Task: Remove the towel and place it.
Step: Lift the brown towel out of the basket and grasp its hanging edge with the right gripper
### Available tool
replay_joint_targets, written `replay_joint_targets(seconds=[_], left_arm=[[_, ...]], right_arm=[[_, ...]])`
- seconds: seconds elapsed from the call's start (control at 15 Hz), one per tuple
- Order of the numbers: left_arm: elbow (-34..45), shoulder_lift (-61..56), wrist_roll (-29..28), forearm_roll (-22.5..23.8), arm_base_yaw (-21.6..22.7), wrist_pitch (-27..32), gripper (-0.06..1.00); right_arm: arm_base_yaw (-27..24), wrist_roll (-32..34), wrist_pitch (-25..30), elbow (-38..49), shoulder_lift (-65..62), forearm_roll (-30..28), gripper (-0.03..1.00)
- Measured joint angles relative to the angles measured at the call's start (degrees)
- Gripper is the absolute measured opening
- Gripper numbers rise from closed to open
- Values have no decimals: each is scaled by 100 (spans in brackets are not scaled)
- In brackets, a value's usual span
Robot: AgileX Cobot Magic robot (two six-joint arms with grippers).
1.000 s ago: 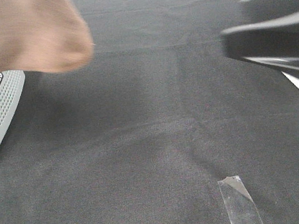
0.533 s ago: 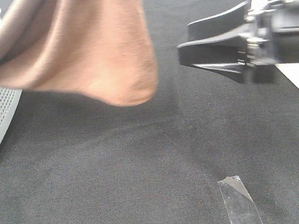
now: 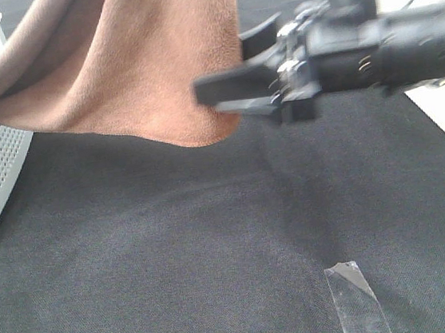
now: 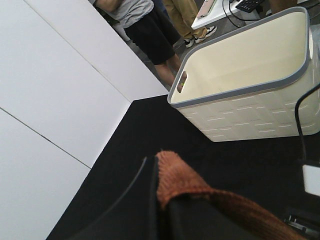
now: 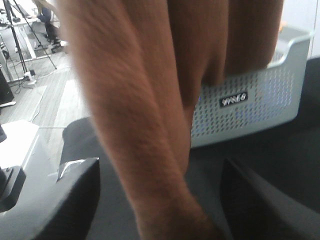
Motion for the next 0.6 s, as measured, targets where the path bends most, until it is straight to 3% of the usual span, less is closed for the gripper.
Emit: replay_joint_targets(seconds=[0.2, 0.27, 0.53, 0.6], left_arm=[[0, 6, -241, 0, 0, -97, 0], [0, 6, -252, 11, 0, -97, 0], [0, 6, -498, 332, 0, 178, 0], [0, 6, -584, 378, 0, 235, 0]], right_arm=[[6, 172, -235, 0, 57, -23, 63], [6, 183, -264, 0, 57, -29, 55], [6, 493, -550, 0, 57, -34, 2], [6, 579, -556, 0, 57, -34, 0]])
